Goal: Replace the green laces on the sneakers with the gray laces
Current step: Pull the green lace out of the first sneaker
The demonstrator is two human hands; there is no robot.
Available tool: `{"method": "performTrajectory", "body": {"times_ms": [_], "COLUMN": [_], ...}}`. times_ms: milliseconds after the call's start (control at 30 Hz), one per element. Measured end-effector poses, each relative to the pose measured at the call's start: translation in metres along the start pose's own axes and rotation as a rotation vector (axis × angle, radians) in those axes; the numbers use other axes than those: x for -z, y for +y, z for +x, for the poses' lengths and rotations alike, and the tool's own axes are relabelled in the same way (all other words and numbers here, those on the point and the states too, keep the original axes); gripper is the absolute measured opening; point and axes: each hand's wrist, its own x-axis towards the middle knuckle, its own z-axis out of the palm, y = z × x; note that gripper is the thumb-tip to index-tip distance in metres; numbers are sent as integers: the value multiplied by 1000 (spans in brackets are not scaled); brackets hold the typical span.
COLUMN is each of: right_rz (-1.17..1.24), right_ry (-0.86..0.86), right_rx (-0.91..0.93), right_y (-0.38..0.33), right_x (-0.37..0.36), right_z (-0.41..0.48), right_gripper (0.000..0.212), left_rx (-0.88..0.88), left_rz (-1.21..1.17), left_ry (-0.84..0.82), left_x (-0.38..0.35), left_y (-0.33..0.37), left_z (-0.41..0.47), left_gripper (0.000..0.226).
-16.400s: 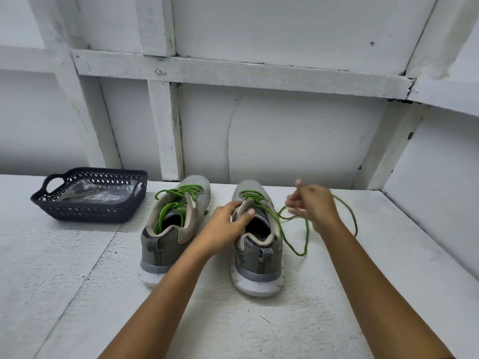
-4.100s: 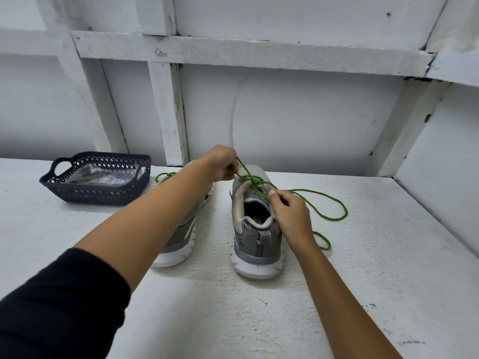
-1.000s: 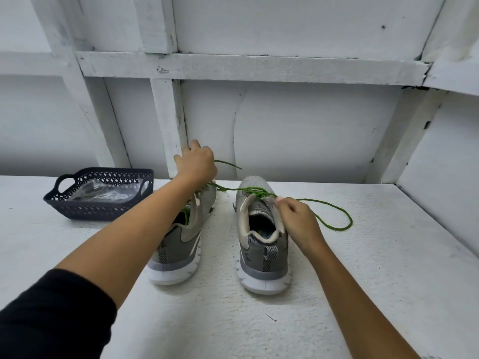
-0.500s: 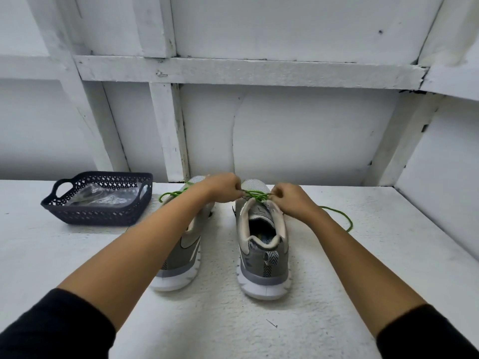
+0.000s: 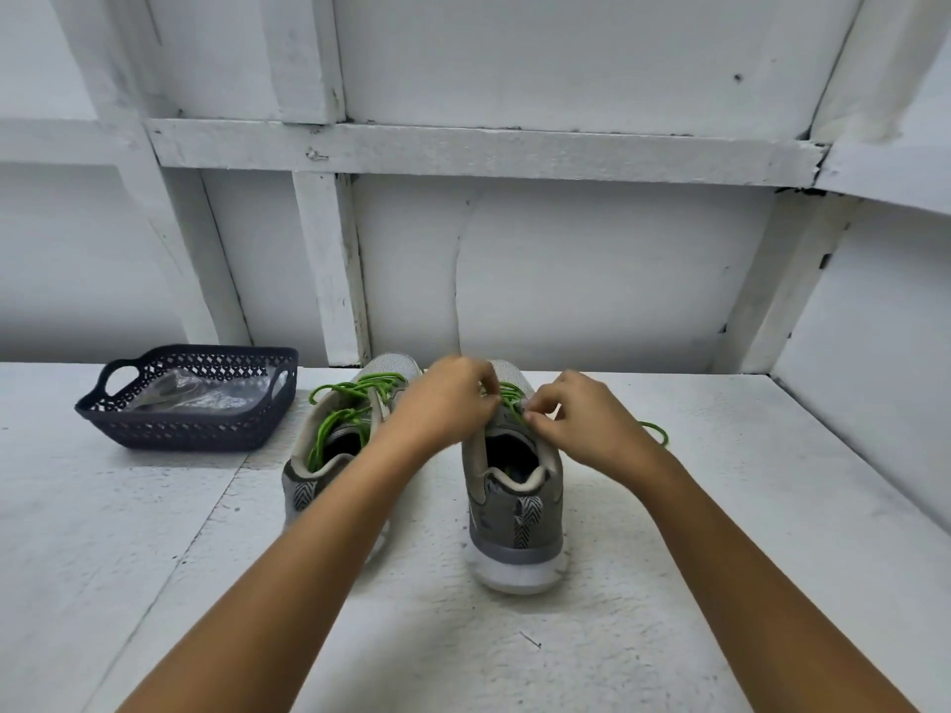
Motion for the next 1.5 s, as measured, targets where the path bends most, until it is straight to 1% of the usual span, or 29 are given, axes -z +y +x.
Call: {"method": "performTrajectory", "body": {"times_ms": [67, 100, 167, 233, 300, 433, 500, 567, 633, 700, 767, 867, 900, 967, 1000, 1067, 1100, 1133, 1200, 1267, 1400, 1433, 1500], "right_rz": [13, 68, 217, 295, 287, 227, 205, 155, 104, 63, -1, -54, -53, -28, 20, 227, 317, 345, 329, 339, 484, 475, 415], "right_ry": [26, 53, 129, 158, 79, -173, -244, -283, -296, -293, -247, -157, -145, -135, -137, -214, -275, -332, -379, -321, -92, -82, -168], "right_rx": [3, -5, -49, -122, -188, -291, -284, -250, -220, -204, -178, -148, -139, -159, -191, -308, -348, -346, -311, -312, -354, -349, -340], "right_y": [3, 4, 5, 10, 17, 24, 22, 17, 15, 15, 16, 11, 10, 9, 9, 16, 18, 20, 22, 21, 22, 23, 26], "right_x": [-7, -9, -9, -9, -11, -19, -18, -16, -15, -16, -19, -22, -24, -26, -25, -18, -15, -12, -11, -13, -13, -13, -10], "right_z": [-4, -5, 1, 15, 34, 64, 72, 76, 77, 77, 77, 79, 80, 81, 80, 80, 79, 77, 76, 76, 83, 84, 81], "right_gripper": [10, 7, 6, 9, 14, 19, 18, 12, 13, 19, 23, 10, 11, 15, 21, 35, 35, 31, 23, 26, 31, 31, 30], "left_rx": [7, 22, 46, 68, 80, 70, 72, 78, 89, 96, 96, 74, 75, 88, 94, 105, 109, 109, 110, 116, 137, 140, 144], "left_rz": [-73, -124, -219, -294, -329, -403, -453, -500, -520, -538, -550, -562, -560, -560, -565, -585, -592, -596, -591, -589, -600, -600, -599], "left_ry": [94, 112, 113, 97, 97, 120, 132, 149, 157, 156, 156, 155, 152, 148, 147, 146, 144, 144, 141, 140, 136, 136, 144], "left_x": [-17, -25, -38, -46, -50, -54, -56, -58, -60, -62, -63, -63, -63, -63, -64, -64, -64, -64, -64, -64, -63, -63, -64], "left_y": [-7, -10, -15, -18, -21, -22, -22, -23, -23, -23, -24, -25, -25, -25, -26, -25, -25, -25, -26, -25, -25, -25, -24], "left_z": [-12, -16, -21, -22, -22, -23, -23, -23, -23, -23, -24, -23, -23, -23, -23, -23, -23, -23, -23, -24, -25, -25, -25], "left_gripper": [23, 29, 38, 45, 47, 44, 44, 44, 44, 44, 43, 43, 44, 45, 45, 44, 44, 44, 44, 45, 46, 46, 45]}}
